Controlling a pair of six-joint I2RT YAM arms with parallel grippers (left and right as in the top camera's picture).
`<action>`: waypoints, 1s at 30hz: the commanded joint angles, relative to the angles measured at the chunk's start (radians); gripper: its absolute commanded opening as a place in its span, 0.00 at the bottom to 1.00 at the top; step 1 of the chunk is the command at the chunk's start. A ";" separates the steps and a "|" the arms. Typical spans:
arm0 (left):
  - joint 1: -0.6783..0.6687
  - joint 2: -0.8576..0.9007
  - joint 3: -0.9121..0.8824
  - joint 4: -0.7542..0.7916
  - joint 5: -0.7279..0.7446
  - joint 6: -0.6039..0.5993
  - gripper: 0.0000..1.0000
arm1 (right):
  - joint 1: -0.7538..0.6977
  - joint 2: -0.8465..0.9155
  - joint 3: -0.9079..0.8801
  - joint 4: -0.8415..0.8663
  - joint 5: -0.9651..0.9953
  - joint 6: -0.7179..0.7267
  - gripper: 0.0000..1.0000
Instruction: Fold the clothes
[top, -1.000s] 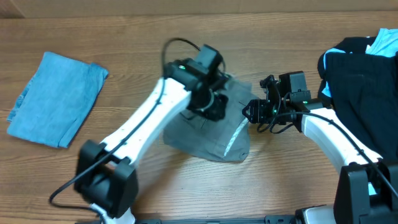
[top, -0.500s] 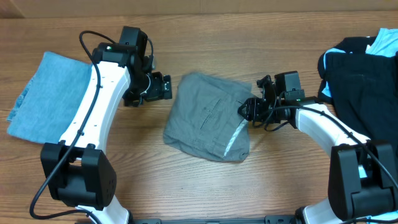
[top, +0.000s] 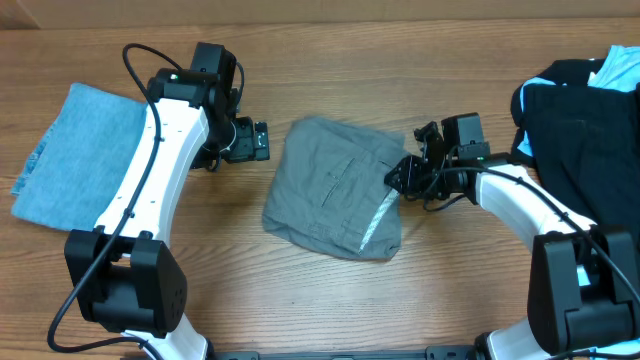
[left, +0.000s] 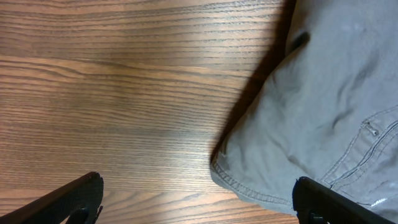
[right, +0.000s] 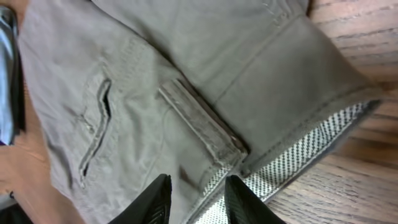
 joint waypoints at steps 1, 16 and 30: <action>0.005 -0.013 0.009 0.001 -0.014 0.013 1.00 | 0.001 -0.014 0.031 -0.014 -0.021 0.066 0.37; 0.005 -0.013 0.009 0.001 -0.014 0.013 1.00 | 0.070 0.000 0.002 0.117 0.042 0.109 0.36; 0.005 -0.013 0.009 0.001 -0.014 0.013 1.00 | 0.067 -0.047 0.182 -0.108 0.207 -0.138 0.04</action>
